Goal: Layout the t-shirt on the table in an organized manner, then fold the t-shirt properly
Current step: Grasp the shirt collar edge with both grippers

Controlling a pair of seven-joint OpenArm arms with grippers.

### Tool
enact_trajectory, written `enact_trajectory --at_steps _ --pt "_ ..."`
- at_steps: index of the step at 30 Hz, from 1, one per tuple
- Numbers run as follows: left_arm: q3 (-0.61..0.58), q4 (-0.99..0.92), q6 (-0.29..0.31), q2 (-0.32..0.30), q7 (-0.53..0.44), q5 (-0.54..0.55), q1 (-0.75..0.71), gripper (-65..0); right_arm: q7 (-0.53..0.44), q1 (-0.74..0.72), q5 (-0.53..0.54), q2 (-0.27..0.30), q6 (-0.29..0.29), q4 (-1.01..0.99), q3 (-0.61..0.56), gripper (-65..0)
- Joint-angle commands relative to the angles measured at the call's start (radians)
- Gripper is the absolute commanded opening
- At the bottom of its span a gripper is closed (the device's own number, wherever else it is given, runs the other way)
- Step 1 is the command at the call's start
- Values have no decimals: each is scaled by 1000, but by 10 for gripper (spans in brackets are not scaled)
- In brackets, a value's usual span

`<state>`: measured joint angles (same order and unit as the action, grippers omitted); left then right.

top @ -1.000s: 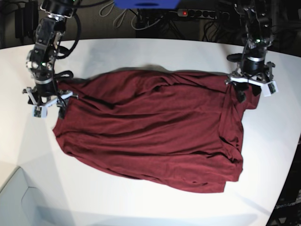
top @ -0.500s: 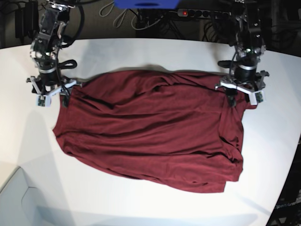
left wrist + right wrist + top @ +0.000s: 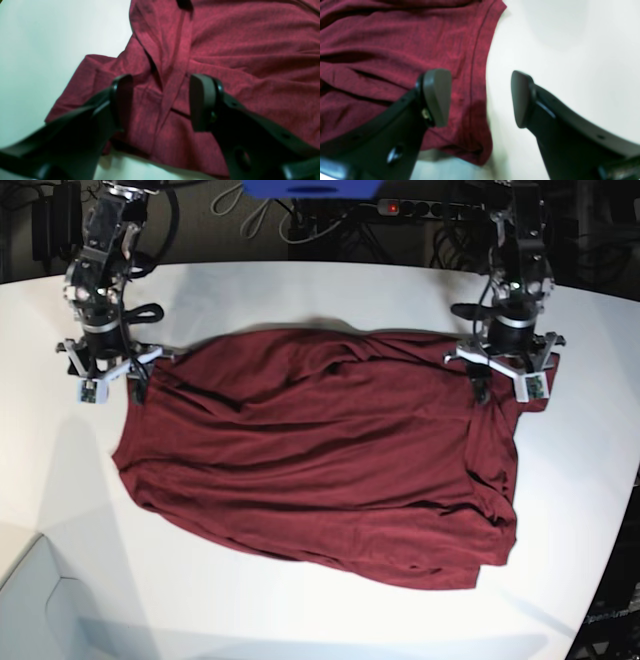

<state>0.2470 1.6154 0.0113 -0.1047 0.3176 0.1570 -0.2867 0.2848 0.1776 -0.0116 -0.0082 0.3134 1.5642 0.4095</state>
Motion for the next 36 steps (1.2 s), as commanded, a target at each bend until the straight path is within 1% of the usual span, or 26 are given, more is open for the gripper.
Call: enact_trajectory --at_steps 1,8,12,13,16,18,36 --pt "4 15 2 -10 -16 -1 5 -312 -28 -10 9 9 -4 20 2 -273" --pt "-1 -53 3 -11 -21 -1 16 -313 -28 -13 9 11 -4 20 1 -273" --pt "1 -51 3 -11 -21 -1 16 -317 -28 -13 9 12 -4 18 1 -273" --pt "1 -46 3 -11 -21 -1 16 -331 -28 -14 9 14 -4 18 1 -273" --pt "5 -42 3 -11 -21 -1 19 -411 -28 -16 9 14 -4 18 1 -273" --pt "5 -50 5 -13 -21 -1 20 -433 -28 -16 9 14 -4 18 1 -273" --pt "7 -76 -1 -13 -13 -1 42 -432 -28 -11 9 14 -4 15 1 -273"
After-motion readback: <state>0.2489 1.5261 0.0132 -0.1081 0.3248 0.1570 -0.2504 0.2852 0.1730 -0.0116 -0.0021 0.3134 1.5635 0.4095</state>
